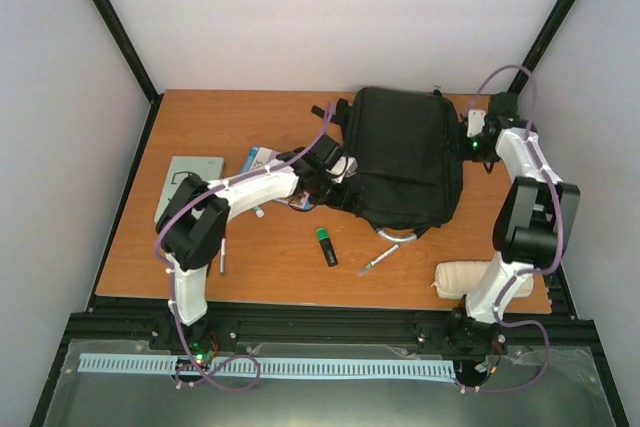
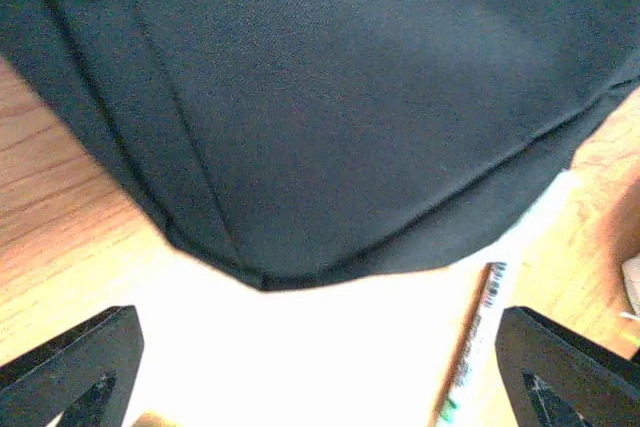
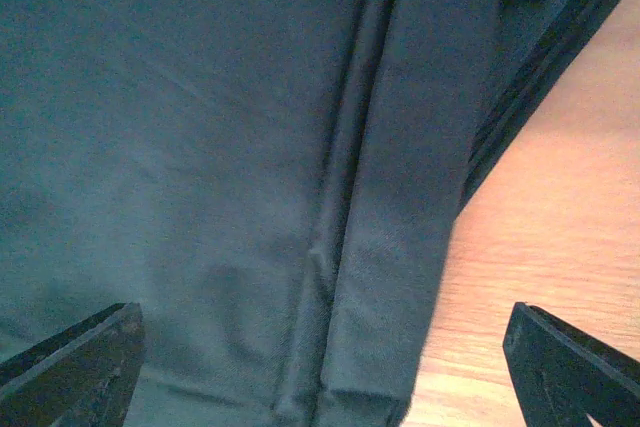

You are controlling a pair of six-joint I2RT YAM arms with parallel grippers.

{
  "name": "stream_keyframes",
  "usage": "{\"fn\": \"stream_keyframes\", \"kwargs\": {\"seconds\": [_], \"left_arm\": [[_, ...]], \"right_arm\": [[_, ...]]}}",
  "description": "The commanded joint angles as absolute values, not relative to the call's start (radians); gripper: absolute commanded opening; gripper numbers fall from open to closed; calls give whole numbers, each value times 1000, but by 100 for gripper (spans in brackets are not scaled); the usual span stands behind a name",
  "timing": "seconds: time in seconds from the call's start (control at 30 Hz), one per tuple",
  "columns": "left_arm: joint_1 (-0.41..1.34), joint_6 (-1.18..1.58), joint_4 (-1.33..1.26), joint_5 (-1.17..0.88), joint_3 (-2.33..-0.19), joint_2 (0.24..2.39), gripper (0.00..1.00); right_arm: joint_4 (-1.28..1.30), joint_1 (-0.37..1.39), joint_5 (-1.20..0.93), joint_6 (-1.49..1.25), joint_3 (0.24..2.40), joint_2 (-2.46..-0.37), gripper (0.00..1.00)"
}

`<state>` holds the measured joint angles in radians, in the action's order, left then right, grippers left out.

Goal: Pack the student bag
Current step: Adjust the student bag at the center of the board.

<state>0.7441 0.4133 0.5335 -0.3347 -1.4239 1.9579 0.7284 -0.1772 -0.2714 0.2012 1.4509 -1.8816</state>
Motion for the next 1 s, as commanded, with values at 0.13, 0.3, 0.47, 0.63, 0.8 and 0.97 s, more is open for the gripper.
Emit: {"fn": "stream_keyframes", "kwargs": {"seconds": [0.13, 0.3, 0.47, 0.63, 0.8, 0.97], "left_arm": [[755, 408, 666, -202, -1384, 1714, 100], [755, 332, 860, -82, -1442, 1690, 100], [751, 335, 720, 48, -1260, 1504, 100], [728, 347, 692, 210, -1187, 1456, 100], [681, 386, 689, 137, -1172, 1435, 100], [680, 492, 679, 402, -1155, 1344, 100]], "right_arm": [[765, -160, -349, 225, 1428, -1619, 100], [767, -83, -405, 263, 1377, -1522, 100], [732, 37, -440, 310, 1322, -1462, 100], [712, 115, -500, 317, 1318, -1480, 100], [688, 181, -549, 318, 1297, -1521, 100], [614, 204, -710, 340, 1188, -1487, 100]]}}
